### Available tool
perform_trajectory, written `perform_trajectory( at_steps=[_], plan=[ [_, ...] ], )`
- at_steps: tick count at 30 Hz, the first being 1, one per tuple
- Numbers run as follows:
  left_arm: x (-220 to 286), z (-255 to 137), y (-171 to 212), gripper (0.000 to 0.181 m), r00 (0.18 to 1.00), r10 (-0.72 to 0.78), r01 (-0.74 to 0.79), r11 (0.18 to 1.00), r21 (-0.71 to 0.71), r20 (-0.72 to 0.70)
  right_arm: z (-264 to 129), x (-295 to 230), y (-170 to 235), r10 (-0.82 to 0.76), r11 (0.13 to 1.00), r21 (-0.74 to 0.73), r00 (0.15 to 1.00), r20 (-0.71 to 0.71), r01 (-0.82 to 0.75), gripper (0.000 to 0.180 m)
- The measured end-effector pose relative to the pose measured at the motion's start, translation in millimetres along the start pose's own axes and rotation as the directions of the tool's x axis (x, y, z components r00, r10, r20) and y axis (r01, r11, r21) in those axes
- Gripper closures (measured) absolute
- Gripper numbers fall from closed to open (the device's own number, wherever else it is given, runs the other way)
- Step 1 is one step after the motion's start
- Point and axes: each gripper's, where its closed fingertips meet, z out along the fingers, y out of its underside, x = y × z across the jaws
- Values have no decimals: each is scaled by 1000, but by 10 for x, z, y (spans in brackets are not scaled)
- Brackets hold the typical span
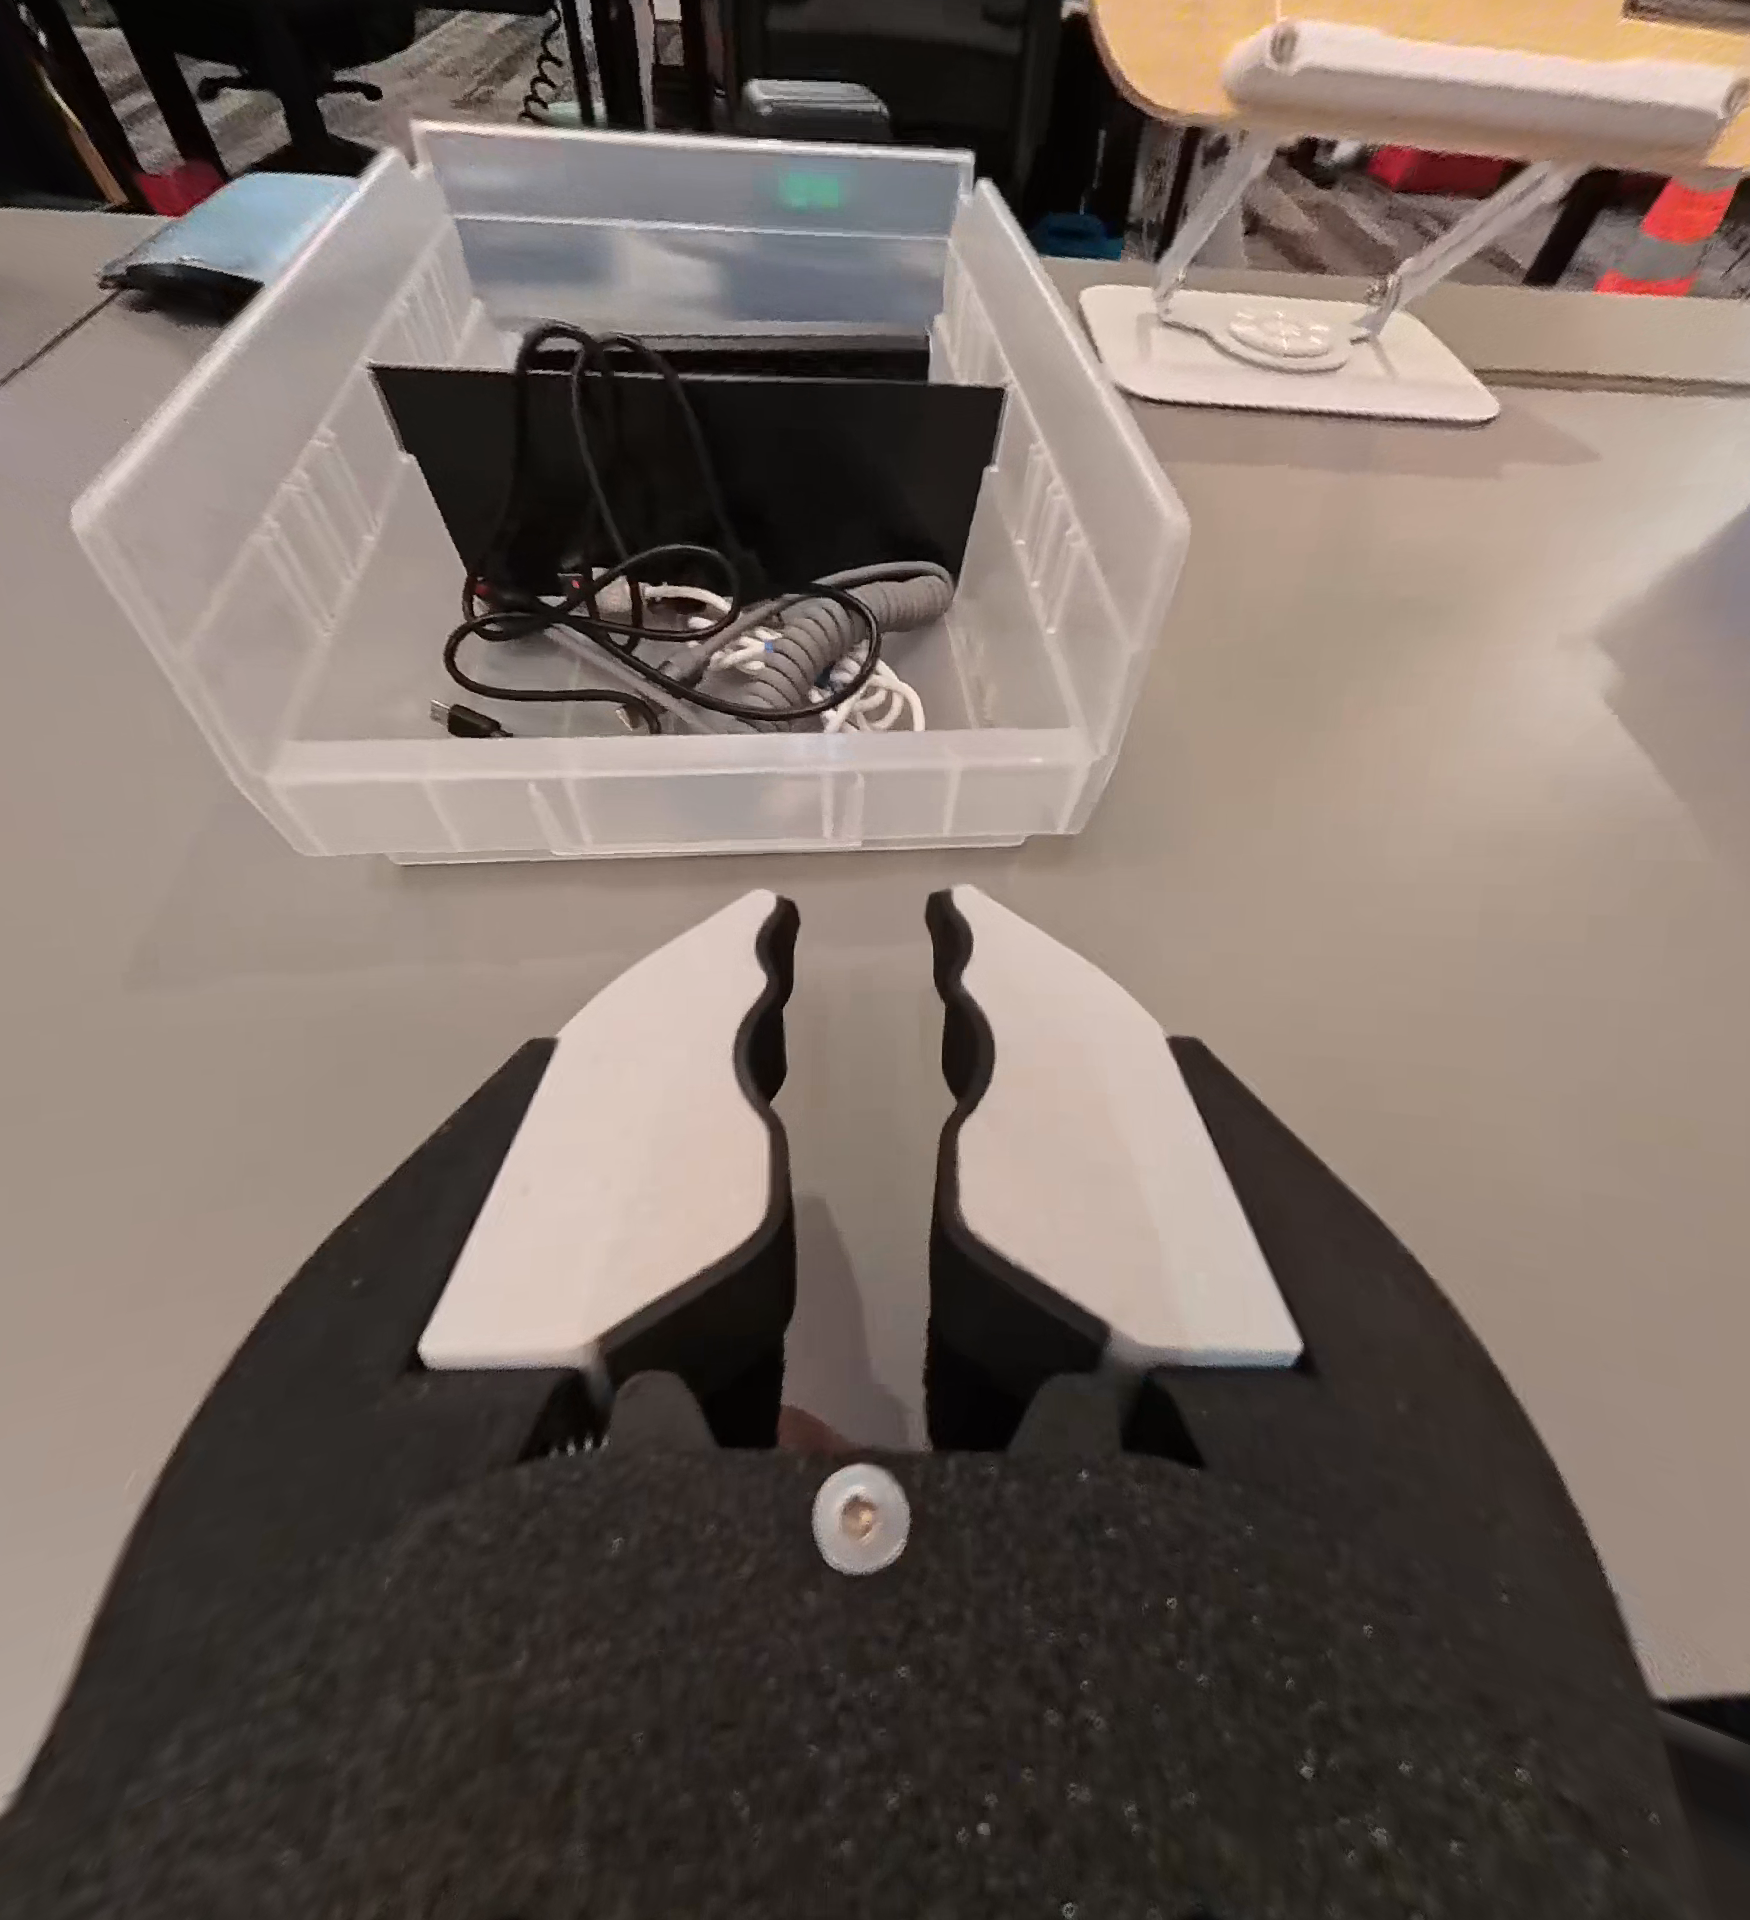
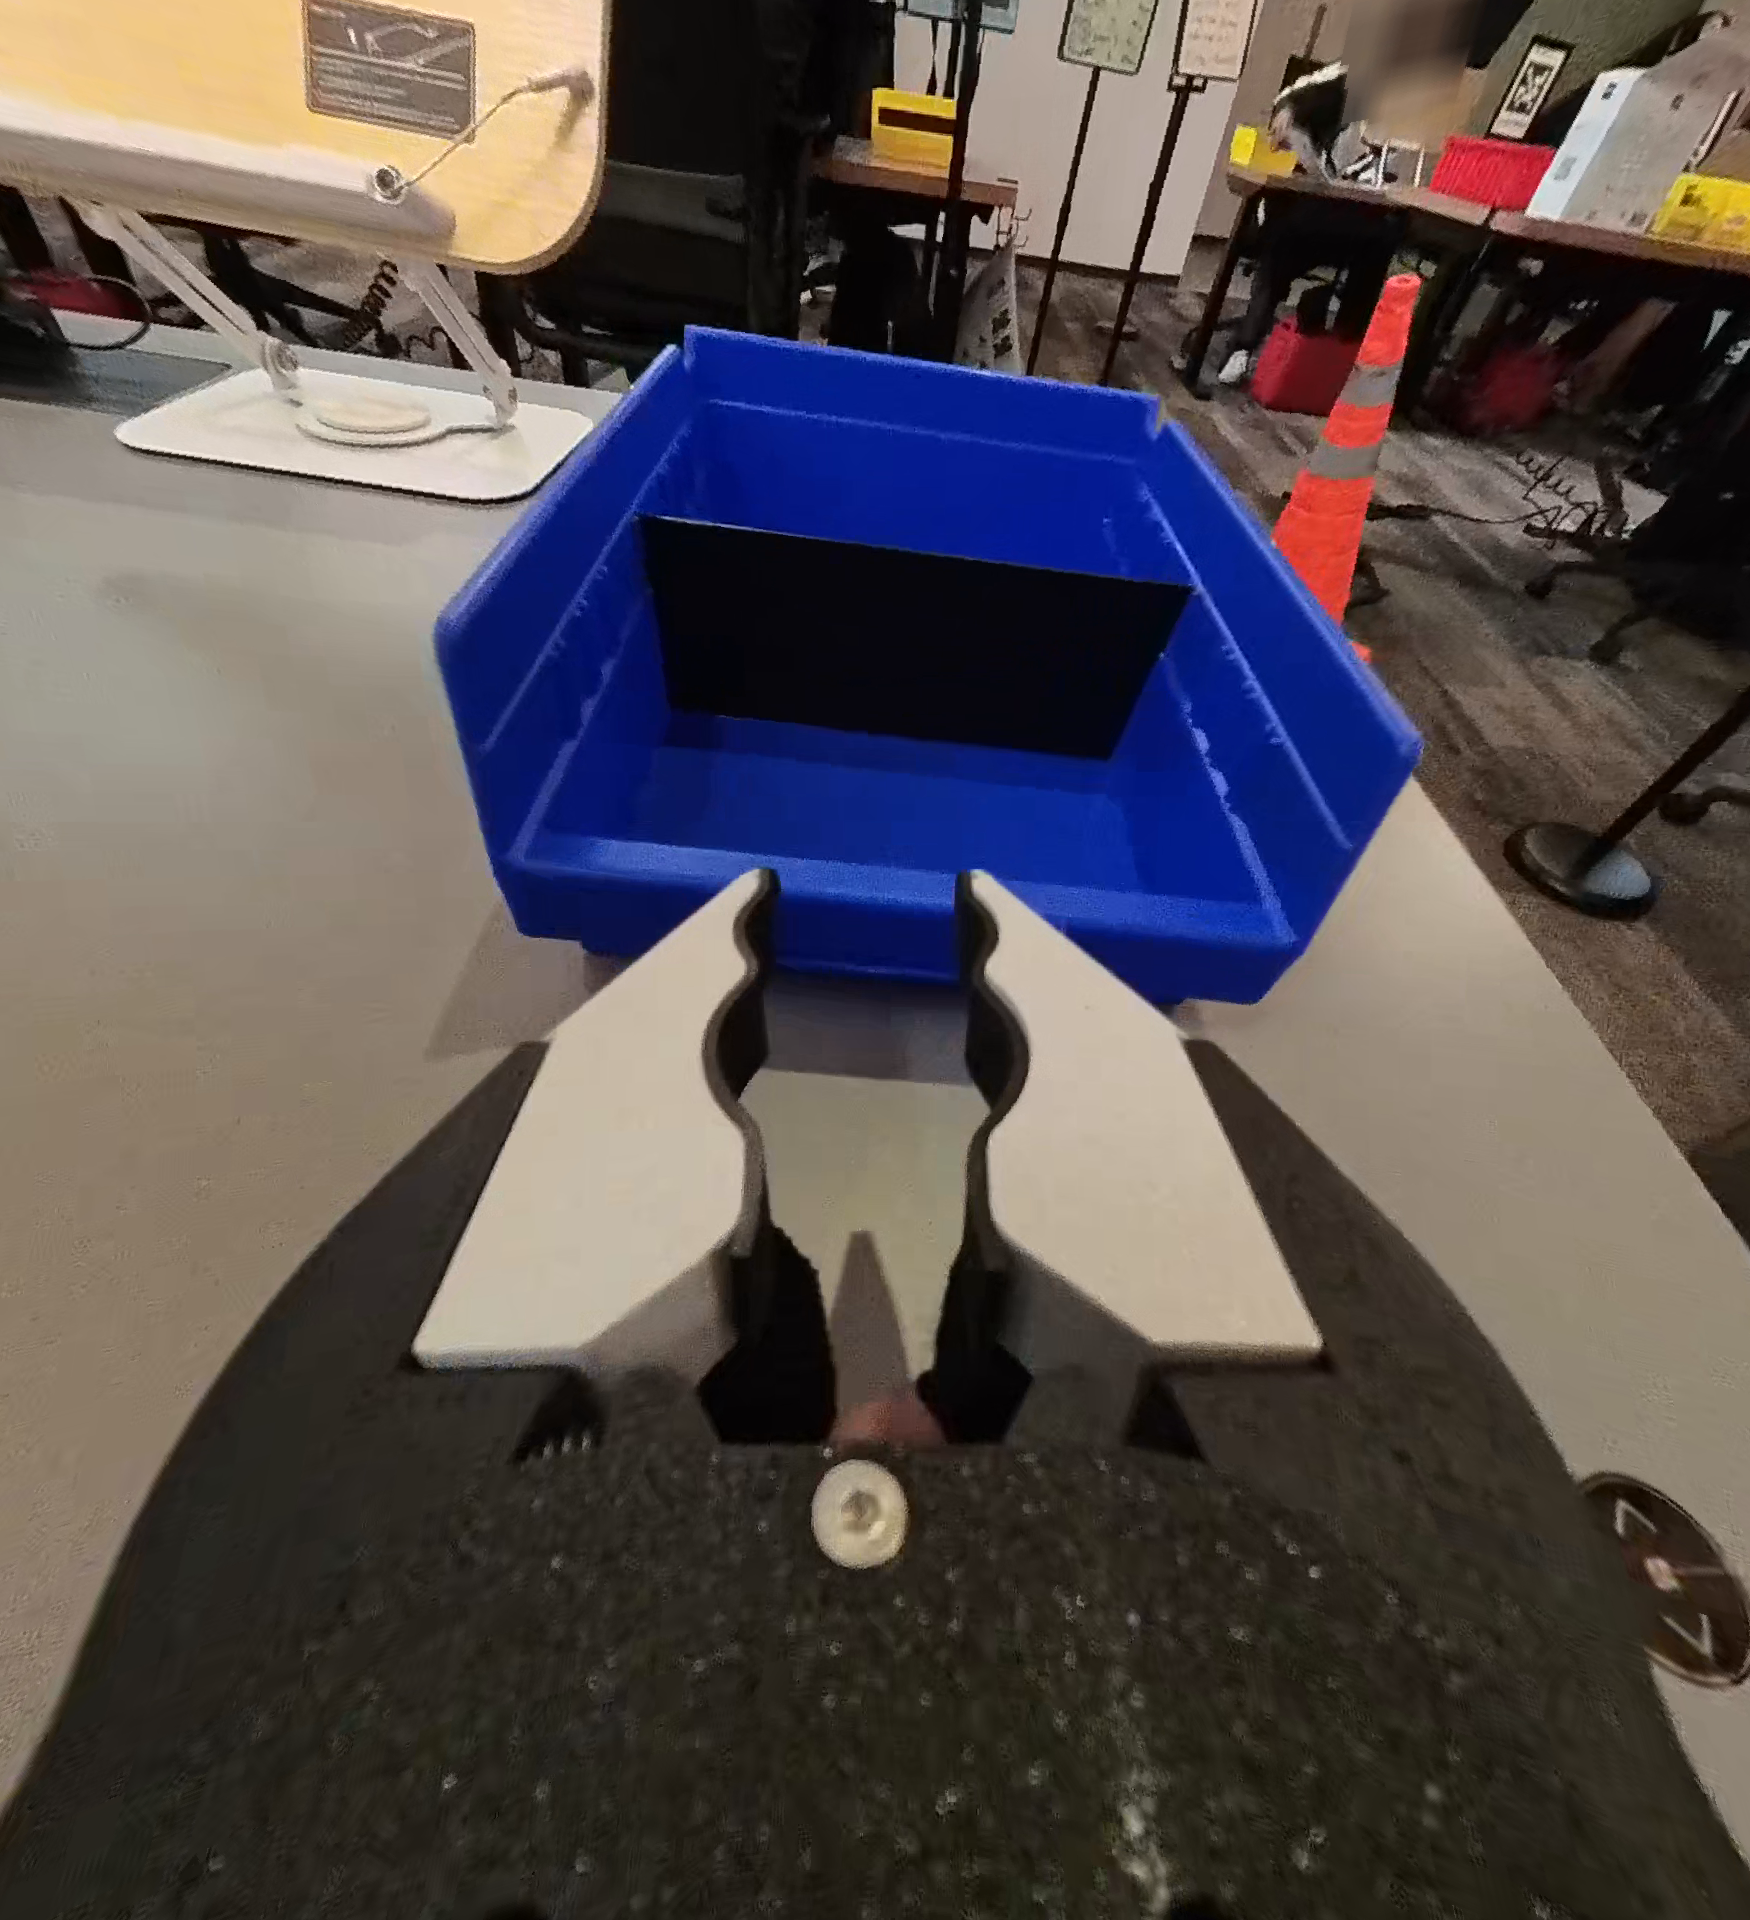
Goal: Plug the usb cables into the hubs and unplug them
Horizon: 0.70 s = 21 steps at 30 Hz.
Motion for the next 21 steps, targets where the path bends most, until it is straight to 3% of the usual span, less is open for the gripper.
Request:
perform_trajectory(
  at_steps=[5,7,13,21],
  plan=[
    [28,60,-26,155,995,-93,91,995,-34,-47,321,11,-51,90,994,-60,996,27,-88,149],
    [54,129,-122,153,997,-64,62,998,-33,-51,411,39,-105,128,991,-55,991,50,-125,149],
    [222,350,-336,150,970,-182,182,983,-19,-160,472,215,-184,89,995,-46,996,-7,-89,149],
    [173,538,-212,149,980,-171,168,985,-36,-98,487,128,-32,148,986,-80,987,56,-144,150]
  ],
)
